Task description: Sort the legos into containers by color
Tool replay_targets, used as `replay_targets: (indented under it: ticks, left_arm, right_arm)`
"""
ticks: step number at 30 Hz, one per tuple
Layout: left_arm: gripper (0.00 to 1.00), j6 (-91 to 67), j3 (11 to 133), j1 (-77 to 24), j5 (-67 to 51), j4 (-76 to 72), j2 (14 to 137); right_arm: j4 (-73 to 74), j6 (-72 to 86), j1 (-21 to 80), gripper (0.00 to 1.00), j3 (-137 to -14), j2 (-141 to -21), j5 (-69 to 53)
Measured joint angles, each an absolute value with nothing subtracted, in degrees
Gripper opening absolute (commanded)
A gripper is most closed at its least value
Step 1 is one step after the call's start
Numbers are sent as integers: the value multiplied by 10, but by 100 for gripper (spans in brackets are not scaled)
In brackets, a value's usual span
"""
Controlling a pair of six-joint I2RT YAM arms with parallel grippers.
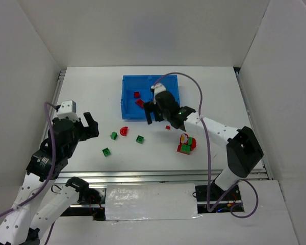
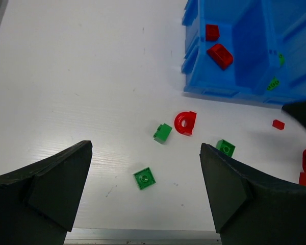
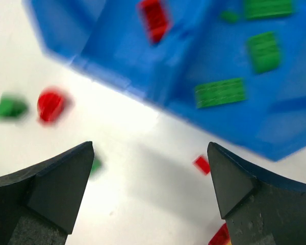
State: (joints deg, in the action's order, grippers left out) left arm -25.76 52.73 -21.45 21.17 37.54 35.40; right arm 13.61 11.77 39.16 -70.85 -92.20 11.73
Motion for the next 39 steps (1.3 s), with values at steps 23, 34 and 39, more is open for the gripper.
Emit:
replay_targets:
  ticks: [23, 34, 39]
  left_arm:
    - [99, -256, 521, -214, 230, 374, 319]
    - [99, -255, 521, -214, 222, 373, 320]
    - [99, -254, 520, -212, 218, 373, 321]
  right_arm:
    - [153, -63, 505, 81, -729, -1115, -52]
    - [121, -53, 516, 0, -697, -1088, -21]
    - [102, -4, 493, 0, -647, -941, 21]
